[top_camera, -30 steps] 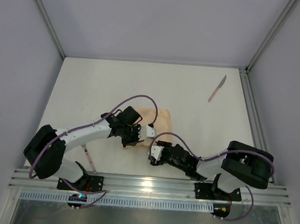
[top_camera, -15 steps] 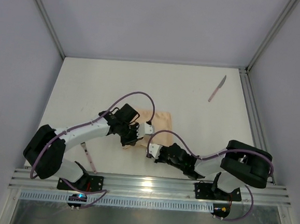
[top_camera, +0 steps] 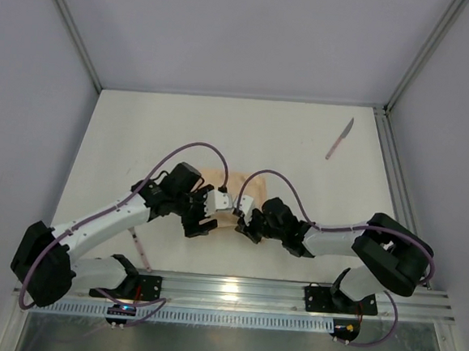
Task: Fold the napkin into a case and place the utensils inside
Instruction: Fold the lower triangle-folded napkin at the center of the board.
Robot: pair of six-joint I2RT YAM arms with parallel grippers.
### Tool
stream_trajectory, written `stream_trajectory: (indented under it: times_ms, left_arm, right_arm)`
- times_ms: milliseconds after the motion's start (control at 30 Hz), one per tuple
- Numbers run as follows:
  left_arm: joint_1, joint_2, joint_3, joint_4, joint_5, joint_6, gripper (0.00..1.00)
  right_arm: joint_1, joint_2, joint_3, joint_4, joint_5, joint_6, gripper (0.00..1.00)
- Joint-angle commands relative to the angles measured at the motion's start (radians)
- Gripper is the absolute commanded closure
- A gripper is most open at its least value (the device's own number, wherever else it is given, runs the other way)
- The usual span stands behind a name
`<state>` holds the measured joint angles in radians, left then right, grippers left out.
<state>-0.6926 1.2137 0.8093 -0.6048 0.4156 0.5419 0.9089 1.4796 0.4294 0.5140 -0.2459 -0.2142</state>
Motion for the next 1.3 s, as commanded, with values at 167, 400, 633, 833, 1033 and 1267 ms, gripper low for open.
stream_trajectory:
  times_ms: [167,400,633,833,1033,1267]
  left_arm:
    - [-0.001,-0.111,-0.090,0.082,-0.012,-0.036,0.16]
    - [-0.056,-0.131,-0.203,0.281,-0.201,-0.004,0.01]
    - [-0.102,-0.089,-0.305,0.459,-0.350,0.056,0.08]
    - [-0.113,-0.009,-0.334,0.533,-0.477,0.038,0.43]
    - [-0.108,-0.144,-0.343,0.447,-0.462,0.032,0.70]
    - [-0.081,-0.180,-0.334,0.376,-0.469,0.033,0.78]
  right_arm:
    - [-0.065,0.047,0.114,-0.095,-0.180,0.167,0.96]
    - [-0.136,0.073,0.134,-0.100,-0.266,0.251,0.96]
    - [-0.137,0.090,0.147,-0.103,-0.300,0.263,0.96]
    - [-0.137,0.087,0.172,-0.158,-0.311,0.240,0.96]
    - [-0.140,0.076,0.180,-0.227,-0.320,0.220,0.96]
    - [-0.145,0.073,0.232,-0.336,-0.369,0.187,0.96]
